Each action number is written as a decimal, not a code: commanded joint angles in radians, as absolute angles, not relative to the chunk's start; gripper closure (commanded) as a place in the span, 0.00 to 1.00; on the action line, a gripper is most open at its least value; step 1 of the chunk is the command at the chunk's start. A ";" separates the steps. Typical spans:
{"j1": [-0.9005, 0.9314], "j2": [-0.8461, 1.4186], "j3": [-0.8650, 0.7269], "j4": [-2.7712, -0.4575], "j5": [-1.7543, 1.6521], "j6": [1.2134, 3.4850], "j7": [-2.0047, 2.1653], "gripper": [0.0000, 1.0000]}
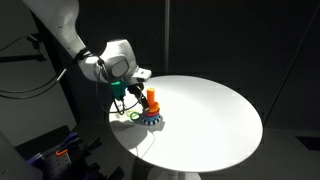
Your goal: Put the yellow ring on the table
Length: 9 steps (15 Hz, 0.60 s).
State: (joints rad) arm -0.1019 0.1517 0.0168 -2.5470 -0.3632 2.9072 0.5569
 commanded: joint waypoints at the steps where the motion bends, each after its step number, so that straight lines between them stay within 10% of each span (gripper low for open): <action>1: -0.104 0.177 0.027 -2.505 -0.346 2.902 0.548 0.00; 9: -0.108 0.200 0.025 -2.475 -0.353 2.910 0.548 0.00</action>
